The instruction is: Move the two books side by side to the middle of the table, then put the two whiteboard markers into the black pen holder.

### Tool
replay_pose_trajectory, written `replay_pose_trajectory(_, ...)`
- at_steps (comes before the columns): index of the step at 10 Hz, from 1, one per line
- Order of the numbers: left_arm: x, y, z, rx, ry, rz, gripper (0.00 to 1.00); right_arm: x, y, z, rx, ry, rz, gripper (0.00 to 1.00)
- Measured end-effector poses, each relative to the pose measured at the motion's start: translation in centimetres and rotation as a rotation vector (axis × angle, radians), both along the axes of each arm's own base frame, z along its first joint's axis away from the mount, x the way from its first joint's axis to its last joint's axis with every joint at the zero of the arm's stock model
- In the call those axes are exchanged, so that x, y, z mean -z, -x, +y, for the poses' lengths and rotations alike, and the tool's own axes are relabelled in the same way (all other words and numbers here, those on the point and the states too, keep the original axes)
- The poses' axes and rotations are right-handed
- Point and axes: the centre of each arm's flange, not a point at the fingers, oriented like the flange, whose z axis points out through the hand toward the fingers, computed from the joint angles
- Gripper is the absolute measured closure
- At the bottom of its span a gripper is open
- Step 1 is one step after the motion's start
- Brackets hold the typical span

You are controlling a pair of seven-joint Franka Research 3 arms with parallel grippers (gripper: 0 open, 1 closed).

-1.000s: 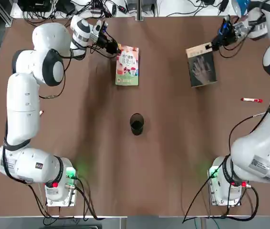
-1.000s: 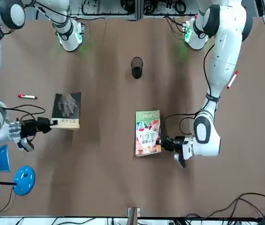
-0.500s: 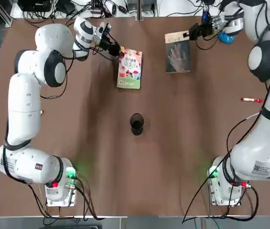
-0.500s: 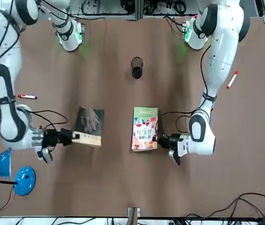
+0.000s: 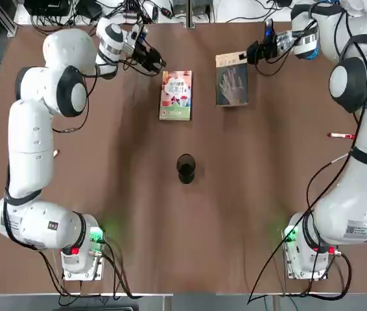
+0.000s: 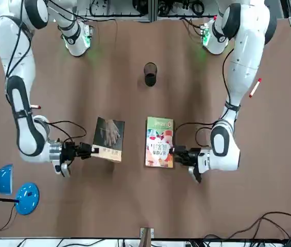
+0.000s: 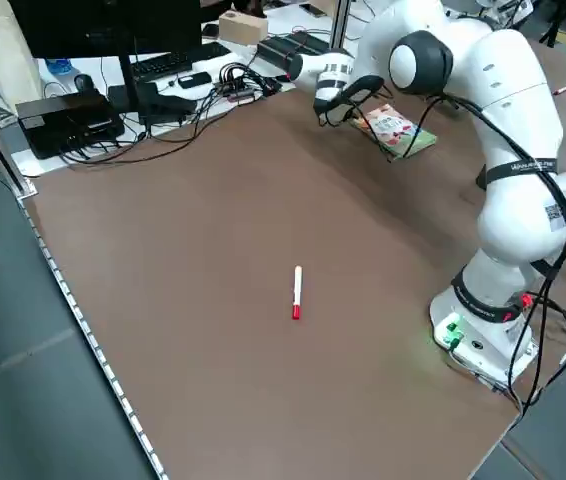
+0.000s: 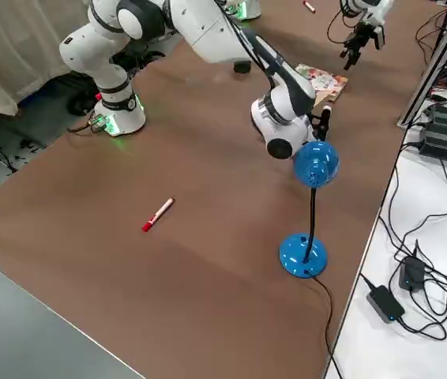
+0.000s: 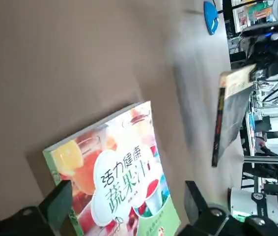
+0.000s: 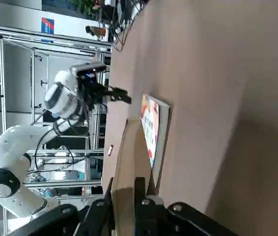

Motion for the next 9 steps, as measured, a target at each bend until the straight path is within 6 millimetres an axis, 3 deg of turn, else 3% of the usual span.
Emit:
replay_pose_trajectory(2,-3.1,-0.4,2.1,0.038,-0.100,-0.009,0.02,2.0,1.5,1.8,0.016,-0.018,0.047,0.85)
replay_pose_trajectory(4,-7.5,-0.1,4.2,0.049,-0.260,0.055,0.04,2.8,2.1,3.4,0.040,-0.042,0.066,0.85)
replay_pose_trajectory(7,-13.6,0.8,9.4,0.014,-0.523,0.144,0.01,5.5,2.6,4.7,0.099,-0.060,0.058,0.85)
replay_pose_trajectory(9,-19.4,1.4,11.4,-0.016,-0.743,0.097,0.01,6.8,2.8,6.0,0.102,-0.060,0.044,0.86)
